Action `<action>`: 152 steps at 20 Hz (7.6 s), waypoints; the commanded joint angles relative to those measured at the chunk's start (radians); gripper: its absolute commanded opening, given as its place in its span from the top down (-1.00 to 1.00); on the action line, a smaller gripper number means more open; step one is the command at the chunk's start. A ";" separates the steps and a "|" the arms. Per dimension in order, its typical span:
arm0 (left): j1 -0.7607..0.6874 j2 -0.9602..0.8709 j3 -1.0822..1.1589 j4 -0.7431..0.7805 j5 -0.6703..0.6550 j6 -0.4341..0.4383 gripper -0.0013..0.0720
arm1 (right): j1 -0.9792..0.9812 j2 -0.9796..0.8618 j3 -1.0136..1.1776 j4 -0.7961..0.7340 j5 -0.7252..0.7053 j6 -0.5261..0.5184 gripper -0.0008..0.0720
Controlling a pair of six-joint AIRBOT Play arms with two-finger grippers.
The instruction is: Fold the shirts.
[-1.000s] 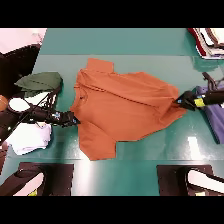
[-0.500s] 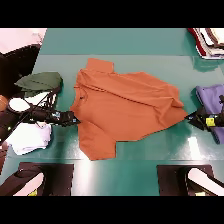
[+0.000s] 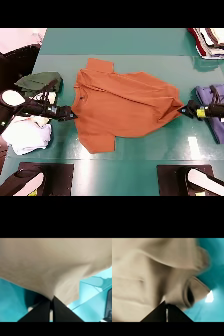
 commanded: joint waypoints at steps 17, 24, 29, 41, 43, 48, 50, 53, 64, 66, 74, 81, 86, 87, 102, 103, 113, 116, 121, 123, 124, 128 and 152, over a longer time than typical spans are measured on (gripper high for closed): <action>0.000 0.001 0.142 0.063 -0.040 -0.040 0.90 | -0.055 -0.070 0.019 -0.128 0.138 0.051 -0.25; 0.000 0.001 0.142 0.063 -0.035 -0.040 0.90 | -0.003 -0.069 -0.082 -0.094 -0.095 0.048 -0.07; 0.000 0.001 0.142 0.063 -0.036 -0.040 0.90 | 0.028 -0.069 -0.081 -0.049 -0.155 0.048 0.27; 0.000 0.100 0.442 0.094 -0.106 -0.100 0.90 | -0.047 0.287 0.170 -0.051 0.164 0.049 0.94; 0.000 0.122 0.626 0.105 -0.128 -0.103 0.90 | -0.047 0.354 0.321 -0.050 0.175 0.055 0.94; 0.000 0.126 1.180 0.140 -0.108 -0.156 0.90 | -0.047 0.448 0.739 -0.127 0.188 0.126 0.94; 0.000 0.126 1.359 0.206 -0.062 -0.193 0.90 | -0.047 0.426 0.939 -0.238 0.241 0.180 0.94; 0.000 0.126 1.461 0.248 0.018 -0.233 0.90 | -0.047 0.331 1.251 -0.345 0.340 0.233 0.94; 0.000 -0.135 0.912 0.346 -0.032 -0.275 0.90 | 0.072 -0.058 1.125 -0.410 0.454 0.258 0.95; 0.000 -0.251 0.813 0.276 -0.016 -0.253 0.90 | 0.156 -0.181 1.080 -0.498 0.468 0.259 0.95; 0.000 -0.603 0.835 0.259 0.270 -0.172 0.90 | 0.240 -0.561 1.163 -0.521 0.312 0.258 0.95; 0.044 -0.609 0.882 0.281 0.032 -0.074 0.90 | 0.239 -0.515 1.089 -0.522 0.290 0.243 0.95; 0.029 -0.609 0.672 0.271 0.051 -0.027 0.90 | 0.272 -0.408 0.758 -0.514 0.137 0.243 0.94; 0.029 -0.609 0.622 0.269 0.080 -0.027 0.90 | 0.282 -0.405 0.722 -0.514 0.129 0.243 0.94; 0.058 -0.062 -0.069 0.269 -0.032 -0.156 -0.50 | 0.116 -0.023 0.364 -0.227 0.247 0.127 0.01; 0.058 -0.018 -0.155 0.231 -0.013 -0.155 -0.50 | 0.106 0.007 0.331 -0.223 0.235 0.126 0.01; 0.058 0.016 -0.391 -0.035 0.203 -0.037 -0.50 | 0.108 0.099 0.222 -0.223 0.223 0.117 0.01; 0.058 0.016 -0.393 -0.058 0.197 -0.035 0.41 | 0.106 0.099 0.222 -0.230 0.237 0.117 0.01; 0.058 0.054 -0.328 -0.032 0.100 -0.012 0.90 | -0.057 0.100 0.093 -0.297 0.323 0.117 0.01; 0.058 0.103 -0.309 -0.027 0.098 -0.013 0.90 | -0.151 0.098 -0.026 -0.331 0.322 0.117 -0.56; 0.058 0.112 -0.301 -0.028 0.093 -0.013 0.90 | -0.196 0.096 -0.084 -0.319 0.301 0.117 -0.54; 0.058 0.112 -0.298 -0.027 0.091 -0.013 0.90 | -0.225 0.069 -0.220 -0.275 0.211 0.117 -0.37; 0.058 0.350 -0.132 0.163 -0.209 -0.220 0.91 | 0.113 0.424 -0.066 -0.514 0.311 0.174 0.94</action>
